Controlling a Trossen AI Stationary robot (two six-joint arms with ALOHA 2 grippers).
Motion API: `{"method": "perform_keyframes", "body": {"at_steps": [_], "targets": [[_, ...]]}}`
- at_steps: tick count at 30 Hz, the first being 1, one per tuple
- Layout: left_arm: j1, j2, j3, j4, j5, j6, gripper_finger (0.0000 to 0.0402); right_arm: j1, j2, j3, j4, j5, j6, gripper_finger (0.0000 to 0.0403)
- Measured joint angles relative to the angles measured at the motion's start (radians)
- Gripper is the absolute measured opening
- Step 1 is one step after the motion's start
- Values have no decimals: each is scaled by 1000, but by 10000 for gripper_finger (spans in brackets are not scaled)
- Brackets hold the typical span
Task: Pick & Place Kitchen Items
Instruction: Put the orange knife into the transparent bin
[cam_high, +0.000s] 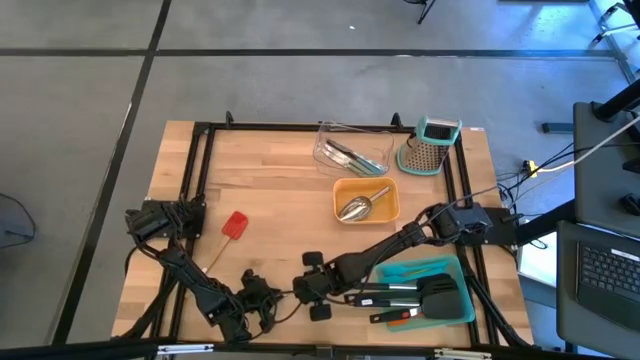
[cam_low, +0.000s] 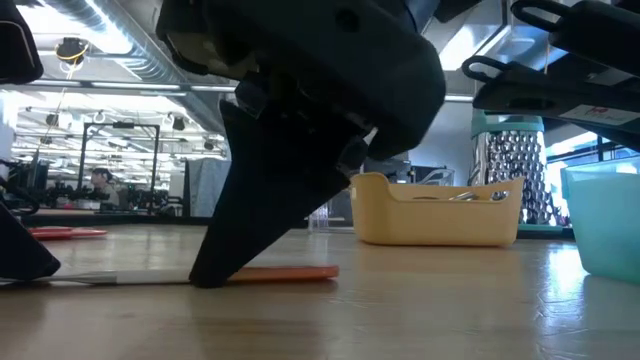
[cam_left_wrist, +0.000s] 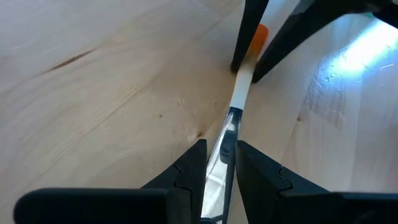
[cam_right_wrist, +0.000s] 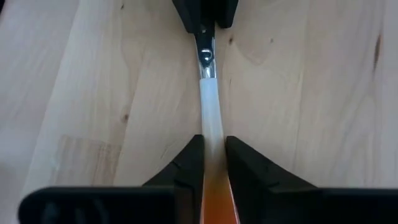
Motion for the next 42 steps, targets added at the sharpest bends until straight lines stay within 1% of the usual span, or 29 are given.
{"method": "perform_keyframes", "body": {"at_steps": [3,6,9,12,14,16,19,21,25,27,29,31,33,34,38,42], "targets": [[0,0,0,14,-3,21,79,-5,0,0,0,-45,6,59],[-5,-4,0,29,-15,88,79,-5,0,0,1,-54,23,55],[-25,-10,-4,61,-57,233,79,-9,0,0,1,-79,31,54],[-48,-13,-4,125,-75,426,79,-24,0,0,3,-169,57,54],[-56,-17,-1,148,-66,510,79,-32,0,0,6,-205,72,53],[-49,-17,-2,138,-39,553,79,-42,0,0,7,-250,75,53],[-26,-18,0,126,-7,577,84,-57,0,0,9,-313,88,53],[-14,-19,0,112,-9,584,90,-69,2,0,11,-351,98,53],[4,-20,1,109,-16,642,108,-81,3,0,13,-385,99,52],[4,-19,7,105,-49,677,117,-85,4,0,13,-388,99,52],[2,-19,28,85,-120,712,124,-87,4,0,13,-390,94,52],[0,-19,54,84,-169,749,128,-87,4,0,13,-390,94,52],[-8,-19,74,84,-191,792,130,-86,4,0,13,-388,93,52],[-9,-19,78,80,-186,799,130,-86,4,0,13,-387,92,52],[3,-20,79,46,-97,761,130,-86,4,0,14,-388,90,52],[7,-20,79,-63,-49,679,130,-88,4,0,17,-410,90,52]]}}
